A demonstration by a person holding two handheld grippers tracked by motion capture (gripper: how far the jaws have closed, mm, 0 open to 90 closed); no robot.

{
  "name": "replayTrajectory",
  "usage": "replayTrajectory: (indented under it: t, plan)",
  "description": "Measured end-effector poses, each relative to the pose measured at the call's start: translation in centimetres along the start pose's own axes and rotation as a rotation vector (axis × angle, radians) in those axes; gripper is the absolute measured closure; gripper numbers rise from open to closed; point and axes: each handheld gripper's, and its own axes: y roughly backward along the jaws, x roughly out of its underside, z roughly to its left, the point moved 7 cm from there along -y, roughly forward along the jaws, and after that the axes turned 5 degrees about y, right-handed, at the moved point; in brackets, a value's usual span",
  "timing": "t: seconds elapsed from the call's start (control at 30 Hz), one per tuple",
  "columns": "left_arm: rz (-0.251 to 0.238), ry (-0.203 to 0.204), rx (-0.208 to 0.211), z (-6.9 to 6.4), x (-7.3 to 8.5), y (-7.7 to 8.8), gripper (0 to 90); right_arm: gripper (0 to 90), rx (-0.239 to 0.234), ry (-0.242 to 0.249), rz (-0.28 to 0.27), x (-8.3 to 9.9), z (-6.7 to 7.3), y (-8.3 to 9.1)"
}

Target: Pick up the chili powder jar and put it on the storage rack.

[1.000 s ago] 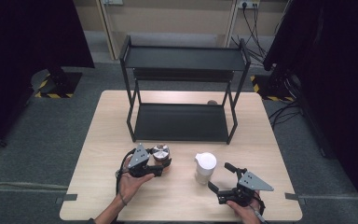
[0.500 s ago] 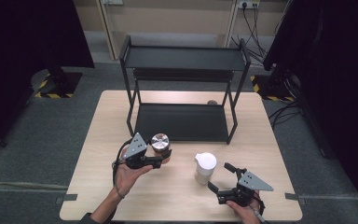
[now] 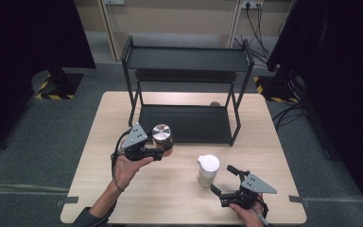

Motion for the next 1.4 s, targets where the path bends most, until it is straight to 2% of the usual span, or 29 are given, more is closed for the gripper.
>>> replayTrajectory:
  t: [0.1,0.37,0.4,0.43,0.53,0.57,0.67,0.83,0.87,0.9,1.03,1.07,1.13,1.33,1.4]
  plan:
    - [-0.001,0.012,0.002,0.3,-0.9,0.1,30.5,0.3,0.000,-0.001,0.000,0.0,0.0,0.0]
    - [0.006,-0.005,-0.018,0.8,-4.3,0.2,30.5,0.3,-0.001,-0.001,0.001,0.0,0.0,0.0]
    - [0.006,-0.005,-0.018,0.8,-4.3,0.2,30.5,0.3,-0.001,-0.001,0.001,0.0,0.0,0.0]
    - [0.011,-0.013,-0.025,0.8,-5.3,0.1,30.4,0.4,0.000,-0.001,0.001,0.0,0.0,0.0]
    - [0.013,-0.014,-0.026,0.9,-6.2,0.1,30.5,0.3,-0.001,-0.001,0.000,0.0,0.0,0.0]
    - [0.015,-0.015,-0.027,0.9,-7.1,-0.1,30.5,0.4,-0.001,-0.002,0.001,0.0,0.0,0.0]
    - [0.014,-0.022,-0.031,0.7,-8.4,-0.2,30.4,0.3,-0.002,-0.002,0.001,0.0,0.0,0.0]
    - [0.013,-0.004,-0.026,0.7,-10.6,-0.3,30.5,0.3,-0.003,-0.003,0.000,0.0,0.0,0.0]
    - [0.013,-0.004,-0.026,0.7,-10.6,-0.3,30.5,0.3,-0.003,-0.003,0.000,0.0,0.0,0.0]
    - [0.013,-0.001,-0.031,0.6,-11.6,-0.4,30.5,0.3,-0.003,-0.003,-0.001,0.0,0.0,0.0]
    - [0.015,0.001,-0.043,0.7,-13.3,-0.7,30.5,0.3,-0.005,-0.005,0.000,0.0,0.0,0.0]
    - [0.015,0.001,-0.043,0.7,-13.3,-0.7,30.5,0.3,-0.006,-0.006,-0.001,0.0,0.0,0.0]
    - [0.017,0.003,-0.056,0.8,-14.6,-0.9,30.5,0.3,-0.007,-0.006,-0.001,0.0,0.0,0.0]
    - [0.020,-0.003,-0.084,1.2,-16.7,-1.6,30.5,0.4,-0.010,-0.007,-0.002,0.0,-0.1,0.0]
    - [0.023,0.006,-0.089,1.2,-17.0,-1.7,30.5,0.3,-0.010,-0.008,-0.002,0.1,-0.1,-0.1]
